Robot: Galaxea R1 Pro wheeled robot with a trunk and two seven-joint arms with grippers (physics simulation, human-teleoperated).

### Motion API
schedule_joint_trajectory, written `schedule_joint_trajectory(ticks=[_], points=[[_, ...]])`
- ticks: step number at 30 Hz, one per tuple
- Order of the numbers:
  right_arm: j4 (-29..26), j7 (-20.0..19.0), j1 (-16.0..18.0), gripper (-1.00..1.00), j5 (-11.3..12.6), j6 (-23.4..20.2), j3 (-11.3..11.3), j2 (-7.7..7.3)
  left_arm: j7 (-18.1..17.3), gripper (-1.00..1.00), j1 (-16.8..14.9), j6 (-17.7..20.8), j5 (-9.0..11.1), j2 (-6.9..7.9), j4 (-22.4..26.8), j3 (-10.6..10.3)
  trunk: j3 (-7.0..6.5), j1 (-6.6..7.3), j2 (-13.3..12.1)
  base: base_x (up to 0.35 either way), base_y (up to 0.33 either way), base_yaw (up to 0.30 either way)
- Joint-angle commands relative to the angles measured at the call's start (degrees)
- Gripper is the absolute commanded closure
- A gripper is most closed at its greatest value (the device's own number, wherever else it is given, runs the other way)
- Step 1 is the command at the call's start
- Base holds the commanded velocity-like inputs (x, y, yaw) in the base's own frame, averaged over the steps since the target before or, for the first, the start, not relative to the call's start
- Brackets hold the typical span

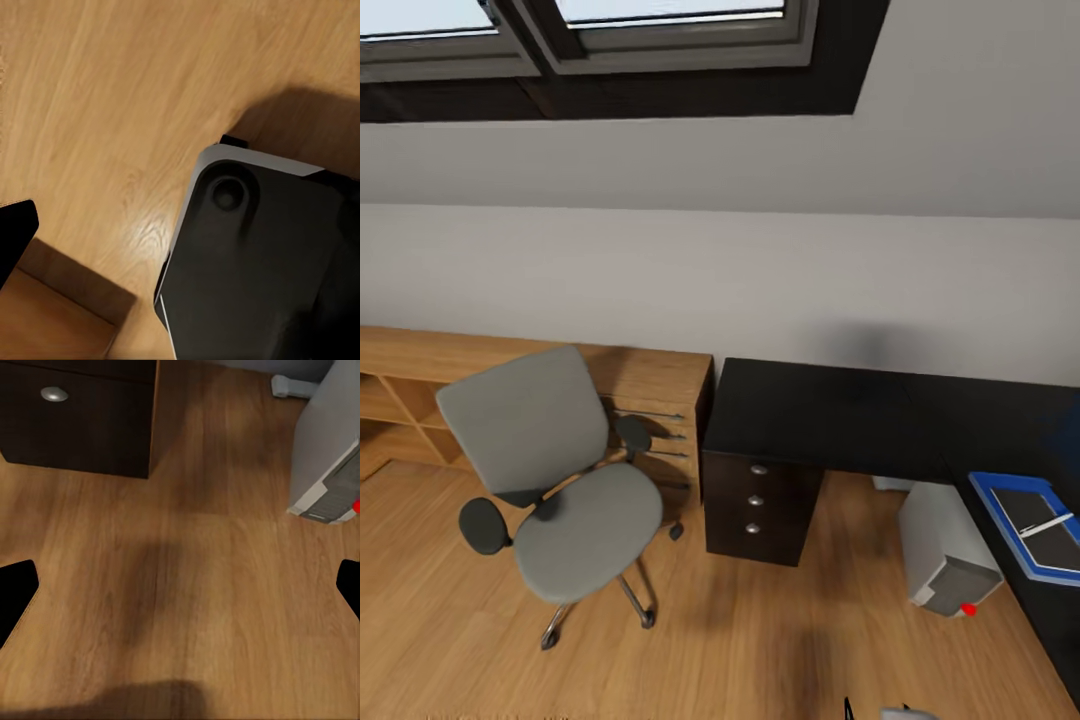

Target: In the bedroom, organize the workspace by keeping the computer under the desk, ensuring the monitor is on the desk, placing the keyboard on the desk next to the monitor, placing the mouse on the desk next to the keyboard, moving the folder from the swivel chair onto the desk next to the mouse, stacking the notebook on top of the folder with the pen on top of the notebook, and positioning the swivel chair next to the desk.

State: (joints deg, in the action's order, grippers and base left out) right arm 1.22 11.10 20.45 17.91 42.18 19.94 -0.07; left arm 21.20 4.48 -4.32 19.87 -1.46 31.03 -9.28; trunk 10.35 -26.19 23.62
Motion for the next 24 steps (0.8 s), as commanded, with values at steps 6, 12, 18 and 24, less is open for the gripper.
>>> schedule_joint_trajectory(ticks=[6,12,18,24], points=[[0.1,0.8,-0.1,-1.00,0.1,1.0,0.5,0.39,0.4,-1.00,0.0,-0.3,0.6,0.05,0.1,-0.4,0.01,-0.03,0.1,-0.002,0.000,0.272],[0.2,7.0,-0.1,-1.00,0.1,4.8,0.5,1.53,0.4,-1.00,0.0,-0.3,0.6,0.05,0.1,-0.4,-0.21,-0.03,0.1,0.000,0.000,0.253],[0.2,7.6,-0.1,-1.00,0.1,5.2,0.5,1.56,0.4,-1.00,0.0,-0.3,0.6,0.05,0.1,-0.4,-0.61,-0.03,0.1,0.000,0.000,0.201],[0.2,7.6,-0.1,-1.00,0.1,5.0,0.5,1.65,0.4,-1.00,0.0,-0.3,0.6,0.05,0.1,-0.4,-1.06,-0.03,0.1,0.000,0.000,0.175]])
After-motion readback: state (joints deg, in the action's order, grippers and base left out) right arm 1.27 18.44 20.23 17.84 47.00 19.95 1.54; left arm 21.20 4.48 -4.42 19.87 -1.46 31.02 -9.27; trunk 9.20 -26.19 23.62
